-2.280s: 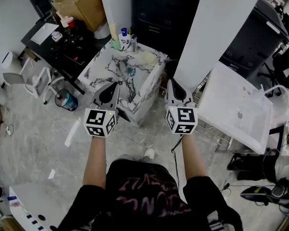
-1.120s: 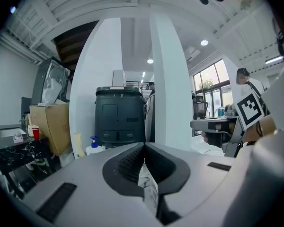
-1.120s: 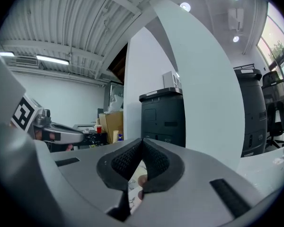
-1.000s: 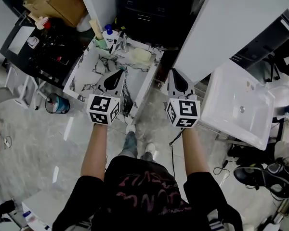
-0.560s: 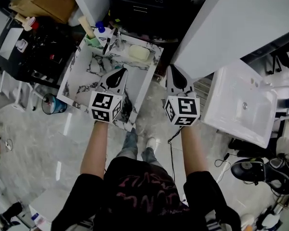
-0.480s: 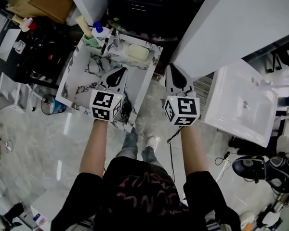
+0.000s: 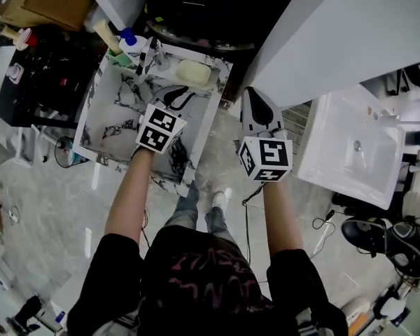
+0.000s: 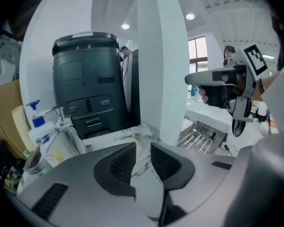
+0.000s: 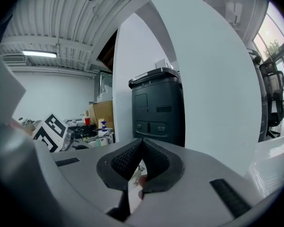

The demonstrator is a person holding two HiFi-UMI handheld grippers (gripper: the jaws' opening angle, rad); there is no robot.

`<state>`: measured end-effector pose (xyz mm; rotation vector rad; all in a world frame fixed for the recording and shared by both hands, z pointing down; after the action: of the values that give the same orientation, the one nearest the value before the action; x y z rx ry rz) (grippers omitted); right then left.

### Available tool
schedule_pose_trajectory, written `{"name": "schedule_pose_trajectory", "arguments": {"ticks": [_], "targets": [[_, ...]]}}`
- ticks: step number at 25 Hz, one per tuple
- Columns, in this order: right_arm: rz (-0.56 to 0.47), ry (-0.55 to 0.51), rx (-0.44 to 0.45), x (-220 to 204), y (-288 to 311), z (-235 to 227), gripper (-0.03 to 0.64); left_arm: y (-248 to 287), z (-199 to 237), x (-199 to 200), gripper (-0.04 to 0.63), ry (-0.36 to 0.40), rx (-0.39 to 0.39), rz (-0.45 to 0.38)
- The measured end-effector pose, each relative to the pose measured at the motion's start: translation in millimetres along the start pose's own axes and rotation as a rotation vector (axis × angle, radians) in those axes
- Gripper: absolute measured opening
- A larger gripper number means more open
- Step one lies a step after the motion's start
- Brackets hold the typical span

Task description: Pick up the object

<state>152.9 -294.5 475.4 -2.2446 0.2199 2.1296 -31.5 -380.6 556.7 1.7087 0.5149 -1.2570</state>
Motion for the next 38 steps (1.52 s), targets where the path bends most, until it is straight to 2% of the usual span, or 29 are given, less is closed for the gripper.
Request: {"name": "schedule_pose_trajectory", "arguments": {"ticks": [2, 9, 14, 18, 22, 29, 30, 32, 38], "targets": [[0.005, -0.003, -0.002, -1, 1, -2, 0.015, 11, 1, -7, 0.124, 0.024, -0.040, 0.051], [0.022, 0.008, -0.019, -2, -3, -11, 0.015, 49, 3, -14, 0.178, 0.139, -0.111, 0.155], [0.035, 0.009, -0.033, -8, -6, -16, 0.015, 72, 2, -23, 0.190, 0.238, -0.169, 0.237], [0.057, 0.010, -0.048, -16, -7, -22, 0.015, 87, 8, -30, 0.190, 0.260, -0.197, 0.282], [0.083, 0.006, -0.059, -26, -9, -26, 0.015, 99, 13, -33, 0.178, 0.291, -0.238, 0.330], [0.086, 0.009, -0.079, -29, -7, -34, 0.015, 115, 17, -36, 0.116, 0.317, -0.291, 0.419], [0.086, 0.009, -0.081, -29, -6, -34, 0.015, 116, 18, -36, 0.083, 0.322, -0.290, 0.424], [0.086, 0.012, -0.084, -29, -5, -35, 0.015, 117, 19, -36, 0.064, 0.326, -0.295, 0.426], [0.087, 0.017, -0.085, -31, -1, -35, 0.015, 115, 20, -37, 0.035, 0.322, -0.297, 0.426]]}}
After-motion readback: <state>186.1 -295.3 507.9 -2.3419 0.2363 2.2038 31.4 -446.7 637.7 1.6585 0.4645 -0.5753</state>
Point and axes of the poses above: the fingertips, and each gripper's own axes: y forward along the fingers, z to its left, x out of its top, the point moved 8 cm from there along -y, backward along the fingers, and after that the axes turned 9 degrees about -z, right-handed, at the moved point
